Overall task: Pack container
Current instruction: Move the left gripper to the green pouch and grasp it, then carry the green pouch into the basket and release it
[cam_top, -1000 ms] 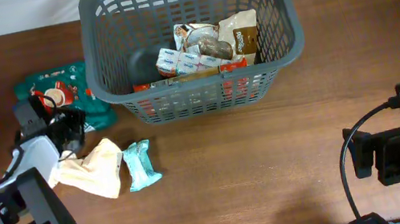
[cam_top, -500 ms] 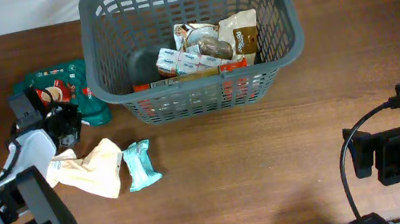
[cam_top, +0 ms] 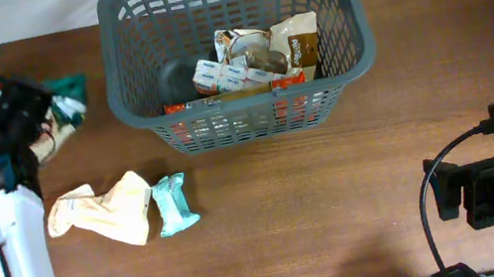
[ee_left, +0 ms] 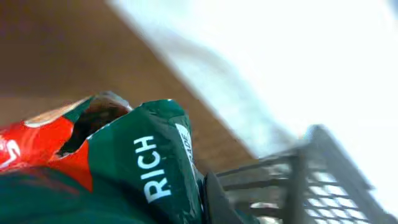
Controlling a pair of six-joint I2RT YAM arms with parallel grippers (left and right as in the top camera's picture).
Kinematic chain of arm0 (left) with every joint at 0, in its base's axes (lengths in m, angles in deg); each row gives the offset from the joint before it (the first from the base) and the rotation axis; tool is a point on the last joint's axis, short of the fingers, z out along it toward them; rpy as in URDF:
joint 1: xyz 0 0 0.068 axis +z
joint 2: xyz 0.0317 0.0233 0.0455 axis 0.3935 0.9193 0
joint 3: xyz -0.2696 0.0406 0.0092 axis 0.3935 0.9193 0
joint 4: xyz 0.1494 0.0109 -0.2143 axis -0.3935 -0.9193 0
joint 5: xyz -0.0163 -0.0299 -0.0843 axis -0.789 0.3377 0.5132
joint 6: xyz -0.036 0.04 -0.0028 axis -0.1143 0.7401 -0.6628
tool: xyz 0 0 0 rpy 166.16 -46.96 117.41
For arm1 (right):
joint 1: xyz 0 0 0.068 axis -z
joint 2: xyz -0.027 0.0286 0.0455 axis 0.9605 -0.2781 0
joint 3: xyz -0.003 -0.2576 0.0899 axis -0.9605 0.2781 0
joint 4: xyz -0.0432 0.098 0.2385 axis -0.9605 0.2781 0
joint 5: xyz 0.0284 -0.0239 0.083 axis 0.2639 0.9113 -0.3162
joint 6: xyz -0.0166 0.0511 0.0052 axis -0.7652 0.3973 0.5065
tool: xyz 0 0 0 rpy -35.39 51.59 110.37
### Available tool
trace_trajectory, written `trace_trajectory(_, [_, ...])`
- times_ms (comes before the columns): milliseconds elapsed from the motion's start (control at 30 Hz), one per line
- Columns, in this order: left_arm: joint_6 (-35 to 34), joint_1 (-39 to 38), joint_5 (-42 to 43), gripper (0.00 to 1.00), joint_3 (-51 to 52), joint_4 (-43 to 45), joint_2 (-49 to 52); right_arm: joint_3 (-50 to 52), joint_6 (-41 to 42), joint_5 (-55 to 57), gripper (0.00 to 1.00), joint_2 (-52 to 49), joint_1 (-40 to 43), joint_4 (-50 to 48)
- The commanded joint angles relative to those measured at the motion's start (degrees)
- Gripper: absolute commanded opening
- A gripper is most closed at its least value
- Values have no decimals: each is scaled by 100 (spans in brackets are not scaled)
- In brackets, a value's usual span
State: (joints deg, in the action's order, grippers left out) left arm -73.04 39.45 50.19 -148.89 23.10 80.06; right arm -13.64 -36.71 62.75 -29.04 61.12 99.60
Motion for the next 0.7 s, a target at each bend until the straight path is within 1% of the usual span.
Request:
trace_trajectory(0, [715,-258,216,2,-1106,-17,-527,24,0,-9,99,-11,28,-7])
trace_trajectory(167, [817,-723,501,2,-2203,-232,-503,24,-2,-11,99,-11,28,-7])
trace_trajectory(233, [883,-1147,496,1,-2669,-223,-483,24,-2,-9,99,-11,28,-7])
trace_trajectory(300, [933,-1497,507,2,-2918,-223,-426,24,0,-9,99,-11,28,-7])
trace_trajectory(500, [1827,-2693,485,1,-3139,-162,-26,24,-2,-9,99,-11,28,-7])
trace_trajectory(600, [1930,-3132,186,2,-3139,-160,365,24,0,-9,99,-11,28,-7])
trace_trajectory(667, [1930,-3318,146,1,-3139,-98,645,24,-2,-9,99,-11,28,-7])
